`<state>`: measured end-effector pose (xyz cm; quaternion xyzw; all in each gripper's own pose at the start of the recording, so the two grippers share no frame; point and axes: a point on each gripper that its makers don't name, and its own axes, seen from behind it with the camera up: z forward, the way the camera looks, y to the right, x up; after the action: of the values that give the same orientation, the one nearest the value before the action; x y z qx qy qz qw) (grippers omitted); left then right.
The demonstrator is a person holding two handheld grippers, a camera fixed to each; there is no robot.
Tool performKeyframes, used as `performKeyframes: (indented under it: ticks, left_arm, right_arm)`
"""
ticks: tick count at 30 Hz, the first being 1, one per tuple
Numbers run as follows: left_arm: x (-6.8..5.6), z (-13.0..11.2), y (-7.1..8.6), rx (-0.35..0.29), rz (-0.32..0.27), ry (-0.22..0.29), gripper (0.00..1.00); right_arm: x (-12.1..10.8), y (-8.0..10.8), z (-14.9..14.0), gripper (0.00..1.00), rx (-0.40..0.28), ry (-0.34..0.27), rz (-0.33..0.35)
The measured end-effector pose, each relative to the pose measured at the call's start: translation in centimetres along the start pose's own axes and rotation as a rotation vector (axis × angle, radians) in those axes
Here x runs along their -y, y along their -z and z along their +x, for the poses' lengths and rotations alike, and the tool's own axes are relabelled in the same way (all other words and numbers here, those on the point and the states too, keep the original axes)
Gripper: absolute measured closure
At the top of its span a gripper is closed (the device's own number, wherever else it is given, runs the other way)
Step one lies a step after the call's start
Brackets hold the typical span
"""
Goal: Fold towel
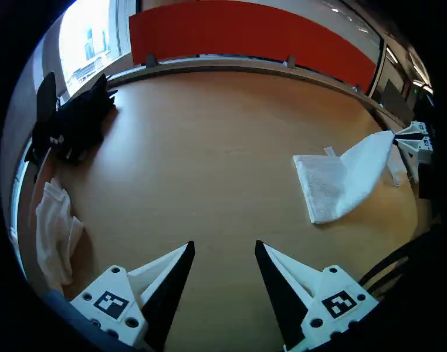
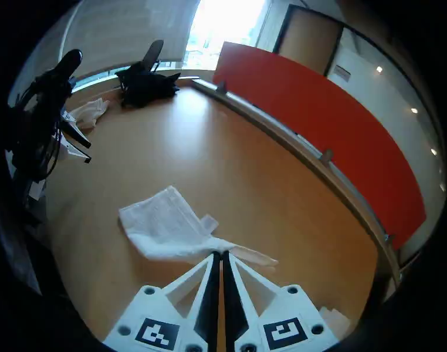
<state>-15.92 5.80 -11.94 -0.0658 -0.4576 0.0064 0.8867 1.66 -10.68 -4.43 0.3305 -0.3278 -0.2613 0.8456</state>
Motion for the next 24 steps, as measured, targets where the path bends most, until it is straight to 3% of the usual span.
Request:
performKeyframes:
  ticks: [24]
  left_arm:
    - [0.7,-0.1,1.2,-0.021,0.004,0.033,0.25]
  right_arm:
    - [8.0,-5.1,3.2,0.96,-0.002,0.081,0.186]
